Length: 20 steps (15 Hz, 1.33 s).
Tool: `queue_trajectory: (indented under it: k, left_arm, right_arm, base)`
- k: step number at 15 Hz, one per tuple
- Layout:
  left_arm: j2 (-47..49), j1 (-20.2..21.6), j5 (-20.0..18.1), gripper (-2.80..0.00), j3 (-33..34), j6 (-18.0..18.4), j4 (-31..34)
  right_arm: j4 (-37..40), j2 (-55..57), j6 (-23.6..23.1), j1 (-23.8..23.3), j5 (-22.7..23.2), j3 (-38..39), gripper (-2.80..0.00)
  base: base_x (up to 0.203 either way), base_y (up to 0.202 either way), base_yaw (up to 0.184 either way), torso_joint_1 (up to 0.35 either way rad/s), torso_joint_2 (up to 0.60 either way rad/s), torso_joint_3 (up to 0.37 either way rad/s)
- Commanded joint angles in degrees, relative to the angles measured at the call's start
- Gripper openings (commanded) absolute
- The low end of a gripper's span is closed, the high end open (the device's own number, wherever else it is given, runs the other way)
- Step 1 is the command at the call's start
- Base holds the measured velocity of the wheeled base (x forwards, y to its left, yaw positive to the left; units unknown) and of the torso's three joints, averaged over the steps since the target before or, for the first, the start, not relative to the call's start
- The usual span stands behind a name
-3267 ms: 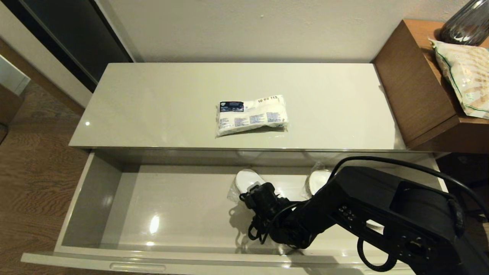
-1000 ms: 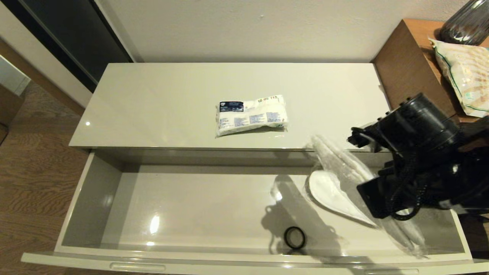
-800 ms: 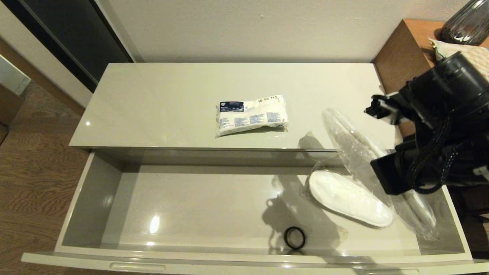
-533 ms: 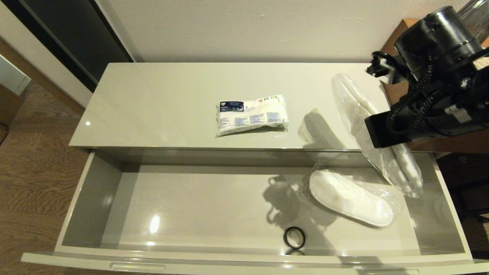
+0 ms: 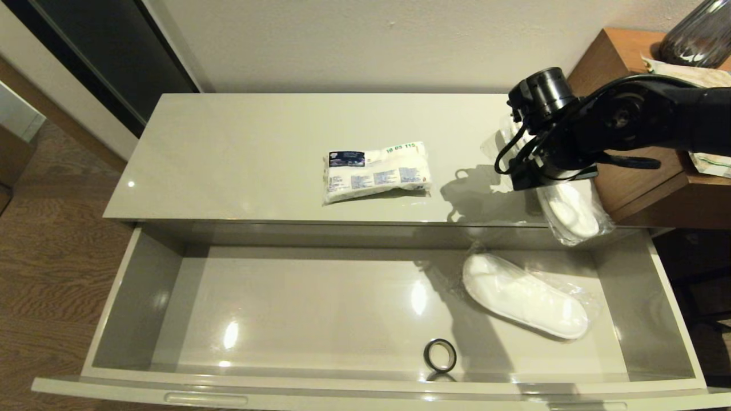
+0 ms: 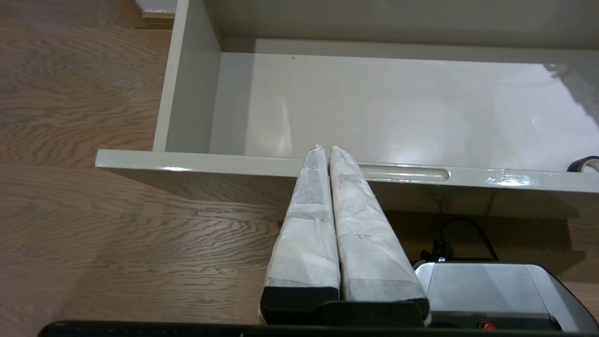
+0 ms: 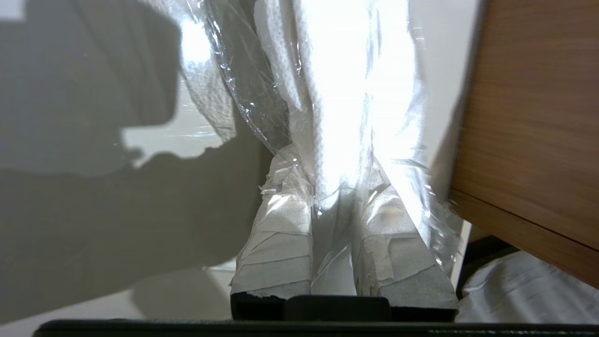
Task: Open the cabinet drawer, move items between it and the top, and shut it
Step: Place the disposable slippers on the table, then pick up the tissue on the table
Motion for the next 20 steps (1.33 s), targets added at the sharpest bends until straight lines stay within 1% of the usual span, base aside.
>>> queue_trajectory:
  k: [1,2,3,6,8,10,12,15,17,18,20]
  left_arm:
    - [0.1,0.0,0.0,-2.80,0.0,0.0,0.0]
    - [0.0,0.0,0.0,-2.80,0.0,0.0,0.0]
    - [0.0,0.0,0.0,-2.80,0.0,0.0,0.0]
    - [0.0,0.0,0.0,-2.80,0.0,0.0,0.0]
    - [0.1,0.0,0.0,-2.80,0.0,0.0,0.0]
    - [0.1,0.0,0.0,-2.80,0.0,0.0,0.0]
    - [0.1,0.0,0.0,-2.80,0.0,0.0,0.0]
    - [0.1,0.0,0.0,-2.80,0.0,0.0,0.0]
    - [0.0,0.0,0.0,-2.80,0.0,0.0,0.0]
    - [0.1,0.0,0.0,-2.80,0.0,0.0,0.0]
    - [0.0,0.0,0.0,-2.80,0.0,0.0,0.0]
  right_arm:
    - [-0.3,3.7,-0.9,-0.4,-0.2,-0.3,-2.80]
    - [-1.2,3.7,-1.5,-0.4,-0.2,-0.2,-2.80]
    - [-1.6,3.6,-1.6,-0.4,-0.3,-0.2,0.00]
    - [-2.8,2.4,-2.8,-0.4,-0.3,-0.3,0.00]
    - [-5.2,0.7,-5.0,-0.1,-0.3,-0.3,0.00]
    - [-5.5,-2.2,-7.0,0.7,-0.2,-0.3,0.00]
    - [-3.5,-5.8,-7.7,2.2,0.2,-0.2,0.00]
    - [2.1,-10.9,-7.4,4.6,1.1,-0.2,0.00]
    - [8.5,-14.4,-5.9,7.2,2.2,-0.1,0.00]
    - [12.4,-16.1,-3.4,8.6,2.4,-0.1,0.00]
    - [22.0,-19.2,3.9,11.4,2.7,-0.1,0.00]
  base:
    - [0.000,0.000,0.000,0.000,0.00,0.000]
    - [0.000,0.000,0.000,0.000,0.00,0.000]
    - [0.000,0.000,0.000,0.000,0.00,0.000]
    - [0.000,0.000,0.000,0.000,0.00,0.000]
    - [0.000,0.000,0.000,0.000,0.00,0.000]
    - [0.000,0.000,0.000,0.000,0.00,0.000]
    - [0.000,0.000,0.000,0.000,0.00,0.000]
    - [0.000,0.000,0.000,0.000,0.00,0.000]
    - [0.000,0.000,0.000,0.000,0.00,0.000]
    - [0.000,0.000,0.000,0.000,0.00,0.000]
    - [0.000,0.000,0.000,0.000,0.00,0.000]
